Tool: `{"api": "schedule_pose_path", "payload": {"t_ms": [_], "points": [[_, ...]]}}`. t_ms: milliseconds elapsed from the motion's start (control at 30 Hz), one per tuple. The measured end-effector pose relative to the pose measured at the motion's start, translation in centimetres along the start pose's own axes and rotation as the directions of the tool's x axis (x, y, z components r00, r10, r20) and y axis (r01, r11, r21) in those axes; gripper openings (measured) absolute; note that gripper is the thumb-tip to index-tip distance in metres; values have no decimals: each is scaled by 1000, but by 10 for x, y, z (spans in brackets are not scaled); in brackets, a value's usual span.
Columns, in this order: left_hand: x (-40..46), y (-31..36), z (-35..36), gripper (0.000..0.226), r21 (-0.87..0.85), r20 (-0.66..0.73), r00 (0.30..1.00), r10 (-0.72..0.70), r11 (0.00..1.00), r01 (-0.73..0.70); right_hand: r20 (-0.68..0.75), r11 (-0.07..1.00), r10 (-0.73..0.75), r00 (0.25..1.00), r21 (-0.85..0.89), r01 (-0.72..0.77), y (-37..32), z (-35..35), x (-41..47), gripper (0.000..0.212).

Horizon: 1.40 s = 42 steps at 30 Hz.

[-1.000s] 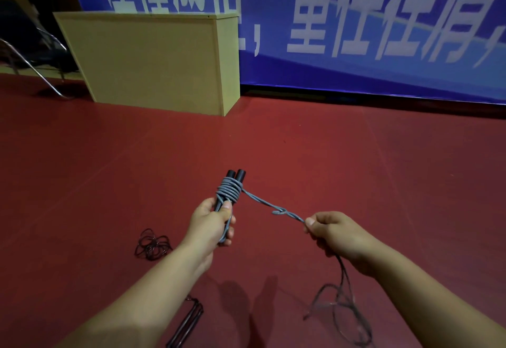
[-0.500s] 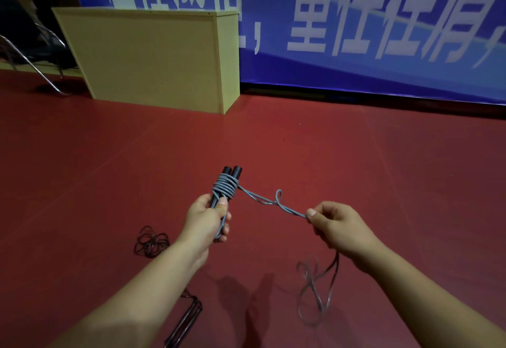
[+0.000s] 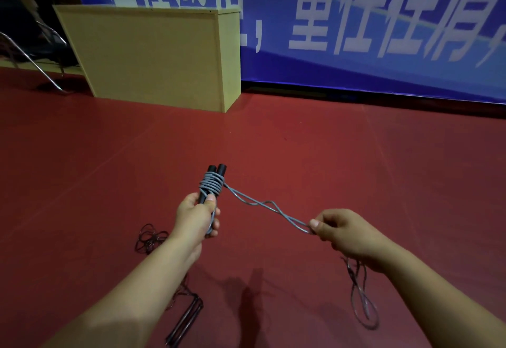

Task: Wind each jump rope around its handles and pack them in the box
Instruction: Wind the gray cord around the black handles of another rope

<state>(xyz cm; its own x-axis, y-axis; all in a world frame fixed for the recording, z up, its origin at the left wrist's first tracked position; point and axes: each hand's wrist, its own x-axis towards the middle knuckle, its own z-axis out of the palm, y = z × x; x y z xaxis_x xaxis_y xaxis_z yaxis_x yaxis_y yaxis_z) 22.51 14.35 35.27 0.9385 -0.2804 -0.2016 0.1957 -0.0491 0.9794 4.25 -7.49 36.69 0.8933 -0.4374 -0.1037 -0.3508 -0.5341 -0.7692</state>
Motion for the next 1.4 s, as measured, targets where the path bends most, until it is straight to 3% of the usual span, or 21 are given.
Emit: {"api": "schedule_pose_path", "payload": {"t_ms": [133, 233, 367, 467, 533, 733, 833, 900, 1033, 1133, 1233, 1333, 1400], "points": [[2, -4, -3, 11, 31, -8, 1000, 14, 999, -14, 78, 996, 80, 994, -45, -77, 3, 0, -1, 41], [6, -8, -4, 7, 73, -39, 998, 52, 996, -49, 100, 994, 87, 991, 60, -93, -3, 1, -2, 41], [12, -14, -11, 8, 119, -81, 994, 71, 991, -61, 47, 986, -4, 999, 165, -3, -11, -2, -6, 24], [13, -16, -10, 5, 164, -93, 989, 111, 982, -95, 78, 991, -76, 994, 112, 67, -11, 0, -8, 18], [12, -17, -9, 5, 183, -92, 987, 133, 976, -115, 90, 998, -50, 995, 43, 46, -11, 2, -7, 21], [9, -16, -9, 10, 219, -92, 982, 167, 965, -144, 57, 995, 79, 995, 53, -82, -9, 2, -3, 30], [7, -10, -7, 12, 212, -95, 975, 200, 961, -176, 63, 993, 38, 997, 112, -45, -16, 1, -6, 22], [4, -7, -6, 13, 210, -92, 970, 224, 957, -201, 116, 999, -26, 993, 49, 21, -20, 1, -10, 19], [4, -8, -6, 14, 233, -76, 974, 214, 953, -192, 234, 980, -105, 966, -143, 141, -22, 4, -13, 31], [7, -13, -10, 15, 300, -53, 980, 192, 939, -167, 268, 978, -141, 953, -114, 176, -24, 6, -16, 36], [10, -21, -17, 11, 494, 23, 979, 202, 849, -187, 310, 969, -211, 927, -58, 240, -33, 8, -23, 42], [10, -25, -20, 13, 772, 158, 975, 153, 596, -219, 317, 956, -291, 903, 56, 288, -41, 10, -27, 44], [4, -27, -16, 22, 866, 250, 965, 74, 428, -257, 268, 942, -336, 903, 114, 317, -43, 11, -27, 40]]}}
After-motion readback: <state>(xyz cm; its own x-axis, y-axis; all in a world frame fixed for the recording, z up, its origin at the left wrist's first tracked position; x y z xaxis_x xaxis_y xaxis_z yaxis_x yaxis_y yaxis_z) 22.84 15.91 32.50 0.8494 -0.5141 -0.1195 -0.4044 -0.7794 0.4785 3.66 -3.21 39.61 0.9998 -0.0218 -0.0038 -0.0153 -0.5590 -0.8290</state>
